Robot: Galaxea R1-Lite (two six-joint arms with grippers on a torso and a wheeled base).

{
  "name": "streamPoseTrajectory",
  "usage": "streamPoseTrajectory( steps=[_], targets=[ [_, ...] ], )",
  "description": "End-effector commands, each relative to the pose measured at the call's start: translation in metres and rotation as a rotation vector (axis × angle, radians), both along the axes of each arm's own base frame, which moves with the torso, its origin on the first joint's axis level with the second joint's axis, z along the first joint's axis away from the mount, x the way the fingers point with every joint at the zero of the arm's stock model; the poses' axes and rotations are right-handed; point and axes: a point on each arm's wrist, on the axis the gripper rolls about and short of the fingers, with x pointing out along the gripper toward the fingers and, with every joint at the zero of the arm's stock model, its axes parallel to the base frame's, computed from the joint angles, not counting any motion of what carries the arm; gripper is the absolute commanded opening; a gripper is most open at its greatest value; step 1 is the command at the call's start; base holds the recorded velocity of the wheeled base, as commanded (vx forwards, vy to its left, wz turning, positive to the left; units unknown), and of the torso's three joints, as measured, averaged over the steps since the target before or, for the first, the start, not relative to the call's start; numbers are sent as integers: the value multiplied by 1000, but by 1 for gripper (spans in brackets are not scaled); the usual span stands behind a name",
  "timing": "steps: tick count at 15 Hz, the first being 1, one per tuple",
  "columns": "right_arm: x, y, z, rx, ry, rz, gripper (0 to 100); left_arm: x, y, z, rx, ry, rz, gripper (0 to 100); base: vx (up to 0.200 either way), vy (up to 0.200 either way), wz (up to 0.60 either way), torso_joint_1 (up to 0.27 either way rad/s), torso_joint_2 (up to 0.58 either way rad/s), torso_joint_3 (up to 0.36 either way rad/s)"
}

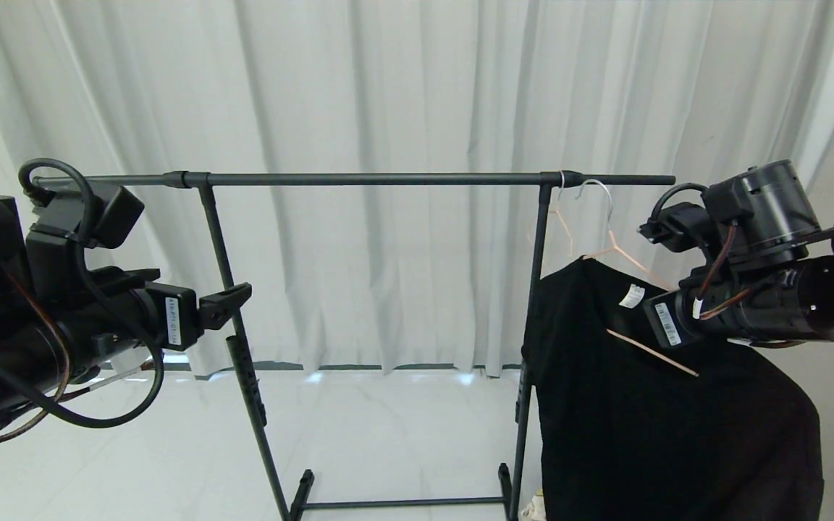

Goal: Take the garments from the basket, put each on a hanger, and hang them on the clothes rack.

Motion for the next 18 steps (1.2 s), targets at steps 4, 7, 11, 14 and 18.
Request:
streamPoseTrajectory(
  steps=[4, 7, 11, 14, 18],
  targets=[
    [5, 4, -2, 6, -5, 7, 0, -1, -3, -5, 1, 20, -16, 100, 0, 150, 0, 1, 4, -1],
    [15, 8, 1, 30, -45, -3, 0, -3, -7, -12, 7, 42, -33, 100, 0, 0, 0, 0, 0, 0],
    [45, 17, 21, 83, -128, -21, 0, -8, -13, -19, 69, 57, -58, 100, 0, 0, 0, 0, 0, 0],
    [57, 23, 29, 103, -161, -20, 0, -10, -21, -18, 72, 54, -97, 100, 200, 0, 0, -6, 4, 2],
    [61, 27, 28, 110, -162, -9, 0, -11, -23, -18, 72, 51, -106, 100, 200, 0, 0, 8, 5, 1]
  ],
)
